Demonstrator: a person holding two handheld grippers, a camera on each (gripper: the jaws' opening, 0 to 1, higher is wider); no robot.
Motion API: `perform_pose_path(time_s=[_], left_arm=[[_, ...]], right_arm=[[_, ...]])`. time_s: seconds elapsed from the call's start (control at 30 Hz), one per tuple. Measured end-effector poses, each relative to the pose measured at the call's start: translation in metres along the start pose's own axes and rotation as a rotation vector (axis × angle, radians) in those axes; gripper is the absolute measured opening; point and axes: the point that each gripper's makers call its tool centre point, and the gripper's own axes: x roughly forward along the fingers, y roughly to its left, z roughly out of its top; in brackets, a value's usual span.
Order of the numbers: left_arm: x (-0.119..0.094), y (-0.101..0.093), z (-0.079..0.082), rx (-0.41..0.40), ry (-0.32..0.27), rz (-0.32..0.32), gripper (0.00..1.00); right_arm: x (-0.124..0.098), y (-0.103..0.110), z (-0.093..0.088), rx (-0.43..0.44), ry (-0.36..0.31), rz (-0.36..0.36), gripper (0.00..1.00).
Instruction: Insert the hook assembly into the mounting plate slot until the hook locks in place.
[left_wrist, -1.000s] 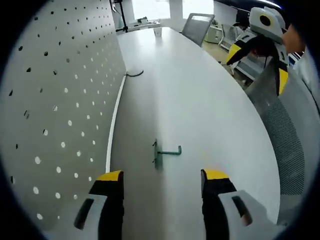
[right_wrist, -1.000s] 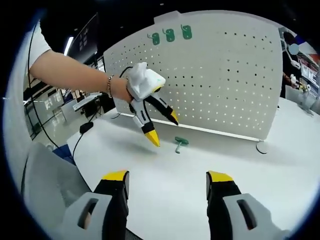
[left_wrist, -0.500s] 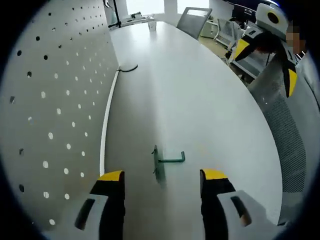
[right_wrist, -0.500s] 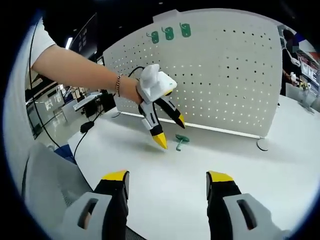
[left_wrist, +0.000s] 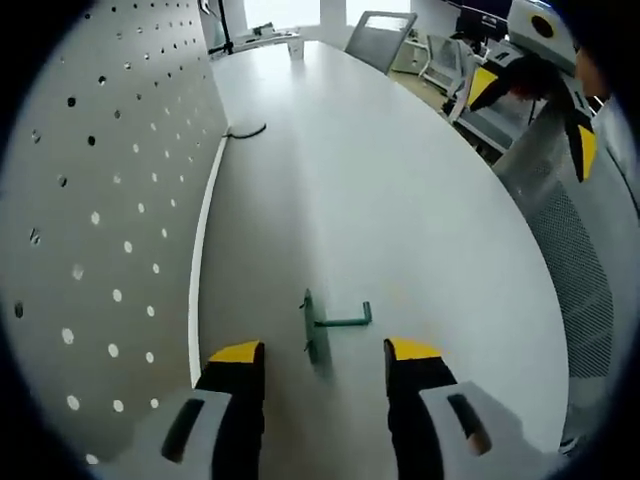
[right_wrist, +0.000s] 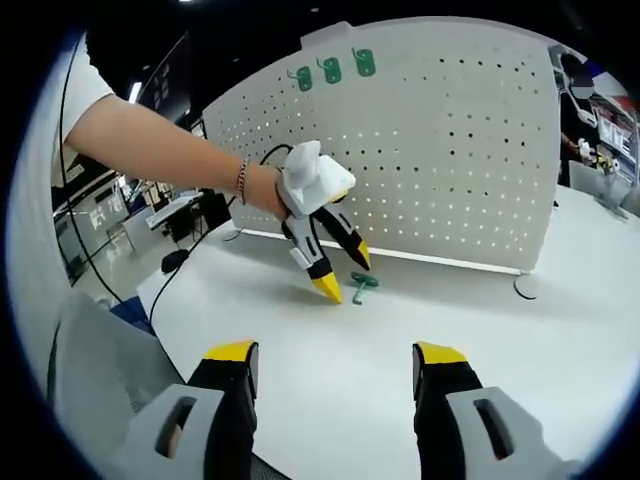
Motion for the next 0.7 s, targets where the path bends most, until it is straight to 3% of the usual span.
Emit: perform_pose_path(time_s=[0.23, 0.47, 0.7], left_arm=[[0.0004, 0.0028, 0.0018, -0.018, -0.024, 0.02, 0.43], [0.0, 0.0059, 0.0024, -0.035, -0.048, 0.045, 0.28], [-0.0004, 0.0046, 0.0022, -0.038, -0.057, 0.061, 0.18]], right_arm=[[-0.0001, 0.0012, 0.0004, 0.01, -0.003, 0.004, 0.6], [-0.0001, 0.0005, 0.0004, 0.009, -0.003, 0.003, 0.6], [-0.0009, -0.0008, 0.0022, 0.013, -0.01, -0.003, 0.6]])
